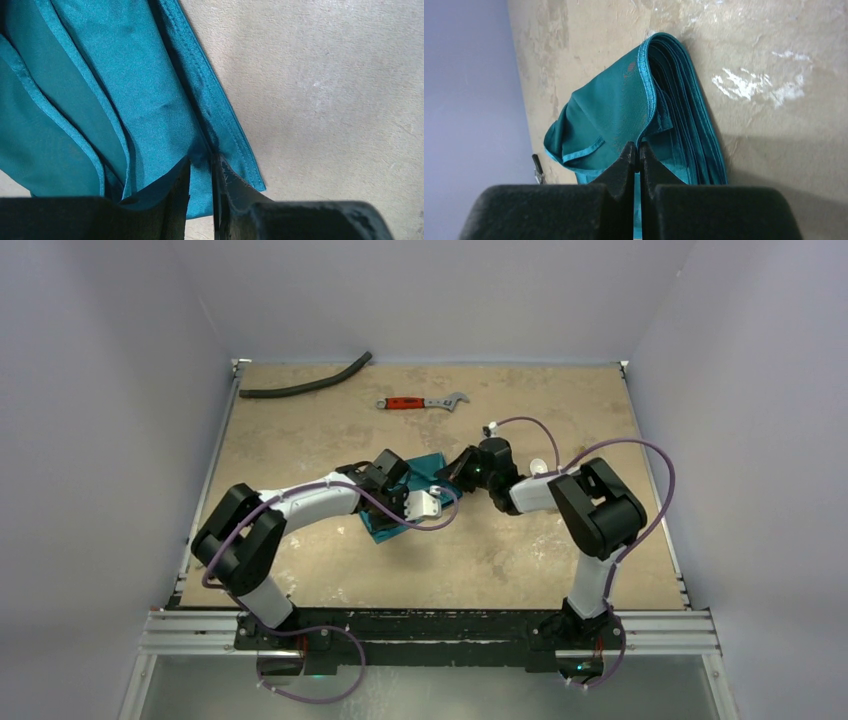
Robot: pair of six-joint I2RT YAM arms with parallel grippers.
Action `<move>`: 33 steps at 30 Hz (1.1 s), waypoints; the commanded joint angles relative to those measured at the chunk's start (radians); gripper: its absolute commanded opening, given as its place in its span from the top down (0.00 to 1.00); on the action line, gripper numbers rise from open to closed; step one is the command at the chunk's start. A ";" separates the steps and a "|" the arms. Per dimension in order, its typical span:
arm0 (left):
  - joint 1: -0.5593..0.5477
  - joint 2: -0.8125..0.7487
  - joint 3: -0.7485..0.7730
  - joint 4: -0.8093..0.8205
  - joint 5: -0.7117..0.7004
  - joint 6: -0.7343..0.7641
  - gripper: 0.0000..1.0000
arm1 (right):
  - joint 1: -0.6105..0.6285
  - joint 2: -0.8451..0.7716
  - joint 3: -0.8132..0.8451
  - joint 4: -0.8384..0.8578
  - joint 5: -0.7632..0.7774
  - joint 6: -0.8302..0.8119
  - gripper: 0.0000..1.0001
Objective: Fold the napkin into a case and place the utensils inside
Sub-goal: Smooth out the 2/3-rectangle-folded napkin at the center of the board.
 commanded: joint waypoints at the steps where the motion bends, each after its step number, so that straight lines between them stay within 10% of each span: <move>1: -0.001 0.021 0.018 0.033 0.018 -0.006 0.80 | 0.005 -0.078 -0.041 -0.058 0.075 -0.032 1.00; 20: 0.059 0.004 0.325 -0.269 0.108 -0.045 0.65 | 0.048 -0.013 -0.043 -0.076 0.112 -0.035 1.00; 33: 0.197 0.061 0.176 -0.134 -0.066 0.195 0.68 | 0.048 -0.036 -0.055 -0.085 0.132 -0.040 1.00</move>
